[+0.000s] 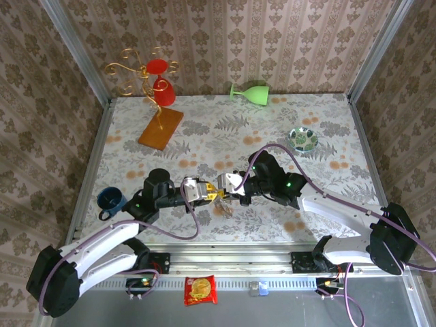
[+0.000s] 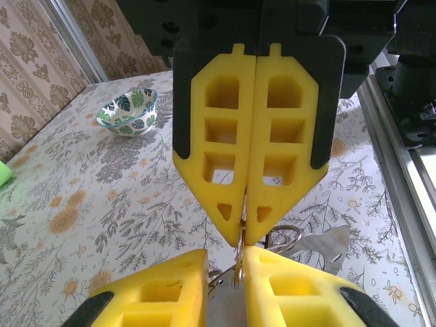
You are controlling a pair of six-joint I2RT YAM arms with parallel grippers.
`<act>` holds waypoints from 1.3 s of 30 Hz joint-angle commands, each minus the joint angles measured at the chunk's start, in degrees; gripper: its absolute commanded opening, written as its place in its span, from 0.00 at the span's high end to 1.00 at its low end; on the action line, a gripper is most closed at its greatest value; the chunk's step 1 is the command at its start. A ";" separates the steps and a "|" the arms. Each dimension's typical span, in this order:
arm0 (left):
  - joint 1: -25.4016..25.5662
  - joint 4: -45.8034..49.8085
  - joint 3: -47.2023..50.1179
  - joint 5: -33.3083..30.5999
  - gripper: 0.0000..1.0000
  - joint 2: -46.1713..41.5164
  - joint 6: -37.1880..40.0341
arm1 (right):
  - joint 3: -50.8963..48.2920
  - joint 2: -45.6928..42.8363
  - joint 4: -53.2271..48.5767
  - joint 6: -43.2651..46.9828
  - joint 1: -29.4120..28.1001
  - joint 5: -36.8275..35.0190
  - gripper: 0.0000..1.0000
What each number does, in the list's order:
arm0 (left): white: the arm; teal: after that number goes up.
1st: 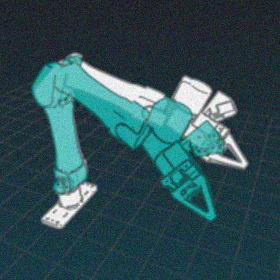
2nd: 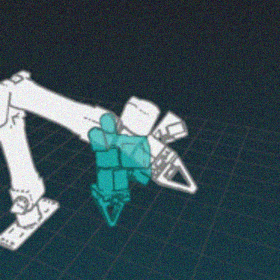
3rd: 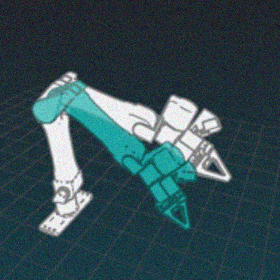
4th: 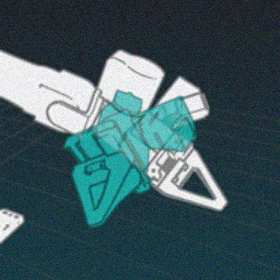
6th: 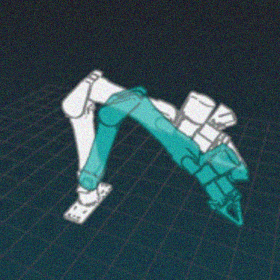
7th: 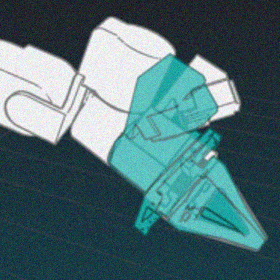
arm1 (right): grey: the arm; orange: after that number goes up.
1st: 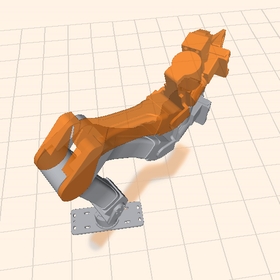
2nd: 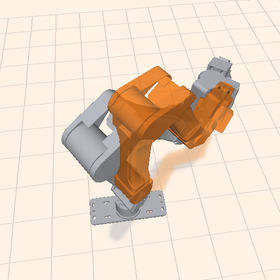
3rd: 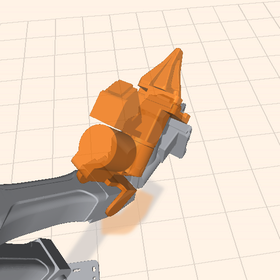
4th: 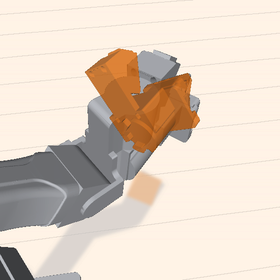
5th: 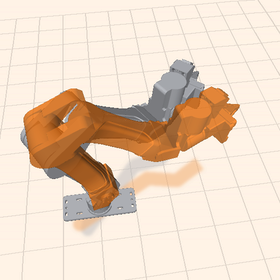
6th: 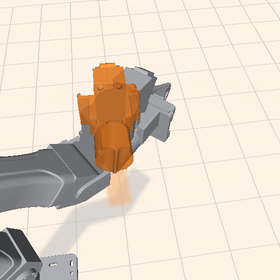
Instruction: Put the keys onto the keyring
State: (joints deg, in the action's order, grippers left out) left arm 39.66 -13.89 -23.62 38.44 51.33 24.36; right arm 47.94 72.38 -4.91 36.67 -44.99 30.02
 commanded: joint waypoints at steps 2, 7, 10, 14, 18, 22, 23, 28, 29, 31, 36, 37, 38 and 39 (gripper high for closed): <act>-0.11 -1.20 0.27 1.67 0.80 0.74 -0.72 | 1.29 0.13 1.65 -1.02 -0.03 2.49 1.00; -0.12 -1.67 -0.22 1.92 0.88 1.28 -0.46 | 1.53 0.55 1.83 -1.56 -0.07 3.02 1.00; -0.13 -2.38 -0.50 2.59 0.94 1.33 -0.71 | 1.87 0.99 1.84 -1.83 -0.04 3.23 1.00; -0.11 -3.54 -0.66 3.16 1.00 1.07 -1.39 | 2.56 1.31 1.27 -2.21 -0.05 2.99 1.00; -0.16 -4.87 -0.38 2.75 1.00 -0.03 -1.96 | 2.77 0.94 0.10 -2.30 -0.09 1.81 1.00; -0.11 -4.69 -0.72 1.65 1.00 -1.18 -1.88 | 2.18 0.17 0.01 -2.17 0.01 -0.73 0.90; -0.12 -4.23 -0.82 1.13 1.00 -1.55 -1.65 | 1.92 -0.18 0.07 -2.19 0.06 -1.20 0.82; -0.13 0.21 -2.05 -3.80 1.00 -3.79 -0.66 | -0.14 -4.38 2.23 -5.37 2.04 -1.96 0.68; -0.11 1.53 -2.47 -4.57 1.00 -4.33 -0.54 | -0.64 -5.26 2.65 -6.23 2.59 -2.23 0.67; -0.20 4.10 -3.46 -6.94 1.00 -5.62 -0.73 | -1.80 -7.14 3.56 -8.37 3.37 -3.93 0.64; -0.94 12.88 -6.34 -14.95 1.00 -9.30 -1.46 | -3.21 -8.09 3.24 -13.97 3.60 -10.63 0.62; -1.28 14.54 -6.80 -16.66 1.00 -10.38 -1.78 | -3.14 -7.59 3.00 -15.87 3.55 -11.51 0.62; -1.57 15.81 -7.09 -18.05 1.00 -11.35 -2.20 | -2.96 -7.08 2.36 -17.21 3.39 -12.32 0.62; -1.92 17.23 -7.43 -19.78 1.00 -12.57 -2.90 | -2.69 -6.42 1.73 -18.99 3.08 -14.24 0.62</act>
State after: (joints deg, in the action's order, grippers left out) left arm 38.65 -1.83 -28.23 25.08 41.69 23.29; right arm 45.65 64.88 -2.85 24.01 -41.52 21.19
